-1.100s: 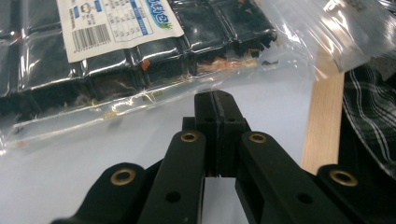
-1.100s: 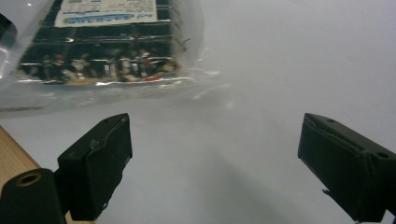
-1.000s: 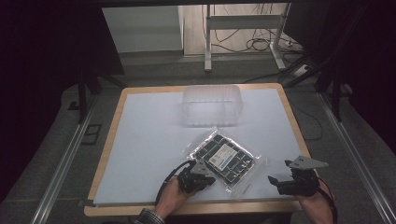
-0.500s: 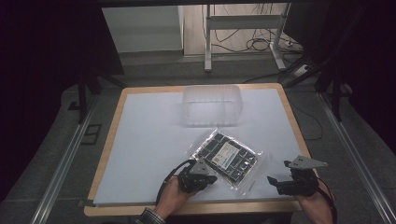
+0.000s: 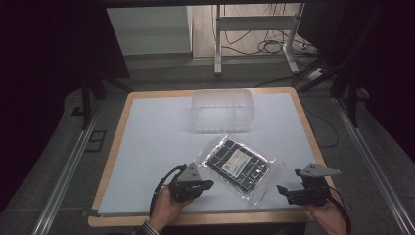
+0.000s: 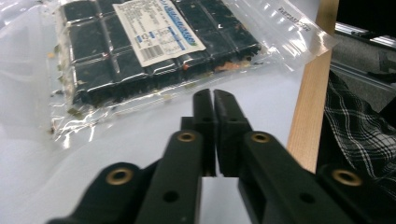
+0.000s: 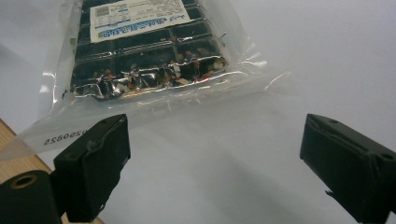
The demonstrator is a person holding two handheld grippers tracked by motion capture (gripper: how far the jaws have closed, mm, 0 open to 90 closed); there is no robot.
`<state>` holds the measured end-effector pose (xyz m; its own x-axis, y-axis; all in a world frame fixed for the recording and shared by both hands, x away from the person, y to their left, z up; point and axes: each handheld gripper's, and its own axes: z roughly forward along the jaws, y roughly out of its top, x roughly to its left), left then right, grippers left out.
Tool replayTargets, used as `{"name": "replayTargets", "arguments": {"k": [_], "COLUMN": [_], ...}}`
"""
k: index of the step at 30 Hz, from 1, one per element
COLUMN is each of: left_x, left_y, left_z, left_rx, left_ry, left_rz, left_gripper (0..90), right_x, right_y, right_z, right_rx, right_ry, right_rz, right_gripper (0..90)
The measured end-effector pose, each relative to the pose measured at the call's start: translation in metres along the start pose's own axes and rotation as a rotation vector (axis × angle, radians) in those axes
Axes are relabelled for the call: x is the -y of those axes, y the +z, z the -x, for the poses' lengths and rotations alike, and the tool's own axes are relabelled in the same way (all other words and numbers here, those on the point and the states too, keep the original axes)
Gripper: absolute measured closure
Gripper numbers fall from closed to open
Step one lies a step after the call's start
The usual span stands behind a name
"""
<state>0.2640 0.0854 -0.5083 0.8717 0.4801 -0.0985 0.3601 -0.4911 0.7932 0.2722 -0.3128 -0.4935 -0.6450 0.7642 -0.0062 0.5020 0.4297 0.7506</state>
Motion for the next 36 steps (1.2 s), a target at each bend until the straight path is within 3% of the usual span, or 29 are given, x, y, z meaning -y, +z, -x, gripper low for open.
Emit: {"name": "replayTargets", "arguments": {"k": [6, 9, 10, 11, 12, 15, 16, 17, 18, 21, 23, 26, 28, 30, 32, 33, 36], "left_x": [0.001, 0.002, 0.002, 0.003, 0.003, 0.007, 0.007, 0.008, 0.009, 0.013, 0.018, 0.022, 0.029, 0.032, 0.038, 0.042, 0.045], "left_y": [0.010, 0.008, 0.008, 0.006, 0.005, -0.002, -0.002, -0.004, -0.006, -0.011, -0.015, -0.019, -0.028, -0.030, -0.036, -0.042, -0.047], "left_z": [0.001, 0.003, 0.003, 0.002, 0.002, 0.002, 0.002, 0.002, 0.002, 0.002, 0.003, 0.005, 0.008, 0.008, 0.008, 0.007, 0.006], "left_rx": [0.015, 0.003, 0.003, 0.000, -0.003, -0.033, -0.033, -0.040, -0.047, -0.068, -0.099, -0.118, -0.142, -0.148, -0.158, -0.170, -0.174], "left_ry": [0.015, 0.026, 0.026, 0.028, 0.022, 0.016, 0.016, 0.012, 0.009, -0.009, -0.020, -0.023, -0.028, -0.031, -0.050, -0.063, -0.080], "left_rz": [-0.035, -0.041, -0.041, -0.040, -0.036, -0.027, -0.027, -0.023, -0.021, -0.021, -0.027, -0.031, -0.028, -0.025, -0.023, -0.014, 0.002], "left_gripper": [89.7, 89.7, 89.7, 89.6, 89.6, 84.4, 81.0, 78.5, 78.5, 66.9, 54.1, 47.4, 36.4, 29.0, 27.4, 25.4, 23.8], "right_x": [-0.003, -0.009, -0.009, -0.012, -0.012, -0.014, -0.014, -0.016, -0.016, -0.019, -0.022, -0.022, -0.021, -0.021, -0.020, -0.017, -0.015], "right_y": [0.000, -0.002, -0.002, -0.002, -0.002, 0.002, 0.002, 0.005, 0.005, 0.009, 0.017, 0.025, 0.036, 0.039, 0.045, 0.050, 0.053], "right_z": [-0.009, -0.026, -0.026, -0.034, -0.034, -0.047, -0.047, -0.053, -0.053, -0.064, -0.075, -0.086, -0.101, -0.106, -0.113, -0.116, -0.114], "right_rx": [-0.045, -0.075, -0.075, -0.107, -0.107, -0.176, -0.176, -0.206, -0.206, -0.233, -0.291, -0.318, -0.339, -0.344, -0.337, -0.306, -0.285], "right_ry": [0.019, -0.014, -0.014, -0.023, -0.023, -0.036, -0.036, -0.056, -0.056, -0.084, -0.099, -0.115, -0.151, -0.166, -0.202, -0.232, -0.240], "right_rz": [0.010, 0.012, 0.012, 0.009, 0.009, -0.021, -0.021, -0.028, -0.028, -0.028, -0.047, -0.074, -0.118, -0.128, -0.152, -0.175, -0.194], "right_gripper": [7.4, 26.6, 26.6, 36.8, 36.8, 57.1, 57.1, 67.0, 67.0, 79.3, 87.6, 88.8, 88.9, 88.9, 88.9, 88.9, 88.9]}}
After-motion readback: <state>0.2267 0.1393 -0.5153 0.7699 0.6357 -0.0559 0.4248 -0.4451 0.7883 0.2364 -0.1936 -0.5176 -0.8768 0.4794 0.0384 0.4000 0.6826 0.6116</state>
